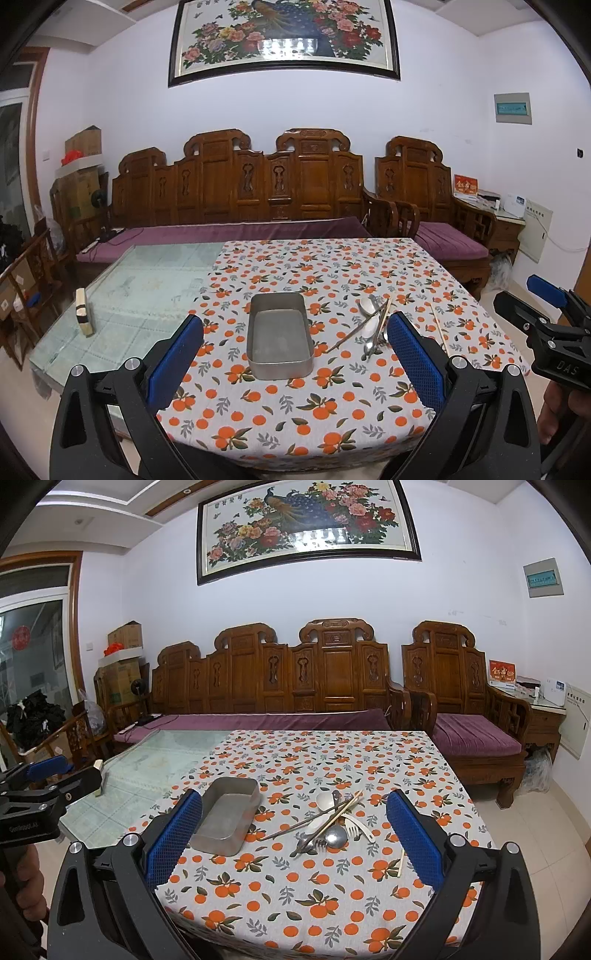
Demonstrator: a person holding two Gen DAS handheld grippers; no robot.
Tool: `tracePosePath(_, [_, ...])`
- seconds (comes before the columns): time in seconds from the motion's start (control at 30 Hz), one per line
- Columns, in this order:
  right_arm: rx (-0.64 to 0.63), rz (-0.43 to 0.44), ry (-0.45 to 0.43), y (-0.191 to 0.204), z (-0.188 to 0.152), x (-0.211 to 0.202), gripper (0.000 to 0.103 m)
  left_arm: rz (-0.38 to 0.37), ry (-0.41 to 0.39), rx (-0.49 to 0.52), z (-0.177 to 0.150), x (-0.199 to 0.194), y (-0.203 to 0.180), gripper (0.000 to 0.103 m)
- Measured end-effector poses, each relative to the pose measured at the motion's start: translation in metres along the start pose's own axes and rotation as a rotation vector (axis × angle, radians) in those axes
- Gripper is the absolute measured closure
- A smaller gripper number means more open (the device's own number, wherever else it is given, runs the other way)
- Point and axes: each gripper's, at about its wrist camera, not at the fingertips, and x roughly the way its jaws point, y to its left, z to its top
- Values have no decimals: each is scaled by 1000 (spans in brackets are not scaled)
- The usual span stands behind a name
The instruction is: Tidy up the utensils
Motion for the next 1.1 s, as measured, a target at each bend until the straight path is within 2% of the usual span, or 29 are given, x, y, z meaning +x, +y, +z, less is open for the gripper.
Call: tracePosePath(1.1, [0,-1,-5,0,5,-4,3,1,-6,3,1,-2,-4,6])
